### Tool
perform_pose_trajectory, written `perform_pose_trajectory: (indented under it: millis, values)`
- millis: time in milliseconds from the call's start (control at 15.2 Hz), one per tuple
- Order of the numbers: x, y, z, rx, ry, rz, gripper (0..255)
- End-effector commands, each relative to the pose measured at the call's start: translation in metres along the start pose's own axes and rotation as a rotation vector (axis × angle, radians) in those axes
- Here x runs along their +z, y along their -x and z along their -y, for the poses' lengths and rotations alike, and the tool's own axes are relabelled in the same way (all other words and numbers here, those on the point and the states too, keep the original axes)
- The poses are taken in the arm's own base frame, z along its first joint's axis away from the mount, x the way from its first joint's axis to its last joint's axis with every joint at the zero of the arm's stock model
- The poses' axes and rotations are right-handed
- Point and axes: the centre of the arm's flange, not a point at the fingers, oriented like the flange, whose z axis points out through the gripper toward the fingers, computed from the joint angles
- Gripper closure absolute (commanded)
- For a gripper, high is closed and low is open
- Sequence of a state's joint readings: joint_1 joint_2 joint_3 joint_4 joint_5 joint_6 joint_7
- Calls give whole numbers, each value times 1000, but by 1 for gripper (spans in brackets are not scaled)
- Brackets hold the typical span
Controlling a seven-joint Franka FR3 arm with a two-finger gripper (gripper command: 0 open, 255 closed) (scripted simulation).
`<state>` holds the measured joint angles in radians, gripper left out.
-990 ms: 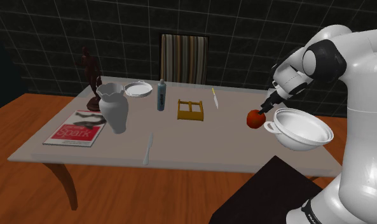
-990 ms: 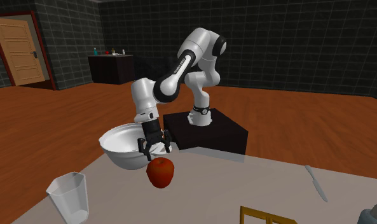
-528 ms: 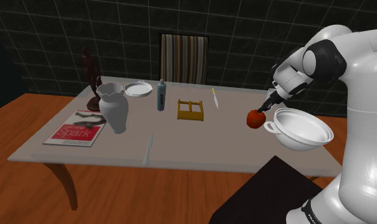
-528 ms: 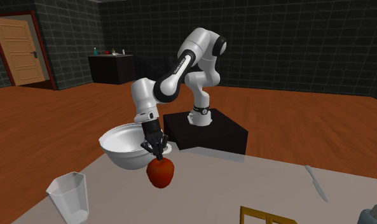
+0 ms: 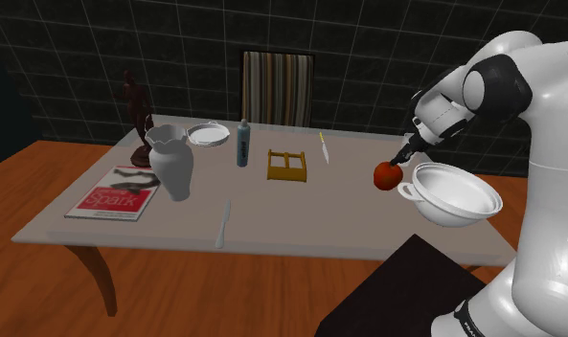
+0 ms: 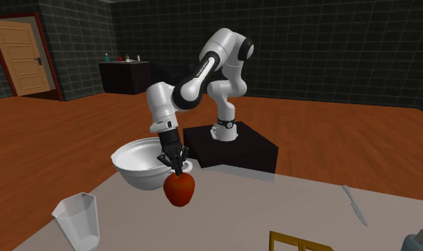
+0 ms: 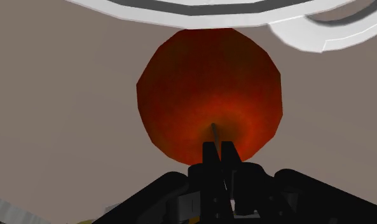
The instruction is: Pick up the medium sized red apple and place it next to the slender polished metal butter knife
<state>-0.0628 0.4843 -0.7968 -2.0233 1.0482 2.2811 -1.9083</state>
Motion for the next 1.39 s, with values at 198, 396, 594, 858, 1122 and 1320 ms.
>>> perform_pose_trajectory:
  millis: [198, 396, 594, 858, 1122, 1320]
  values:
    - [-25, -12, -1, 0, 0, 0, 255]
    - [-39, -18, -1, 0, 0, 0, 255]
    - [-54, -25, -2, 0, 0, 0, 255]
    - [-73, -34, -2, 0, 0, 0, 255]
    - [-92, -42, -3, 0, 0, 0, 255]
    - [-106, -49, -3, 0, 0, 0, 255]
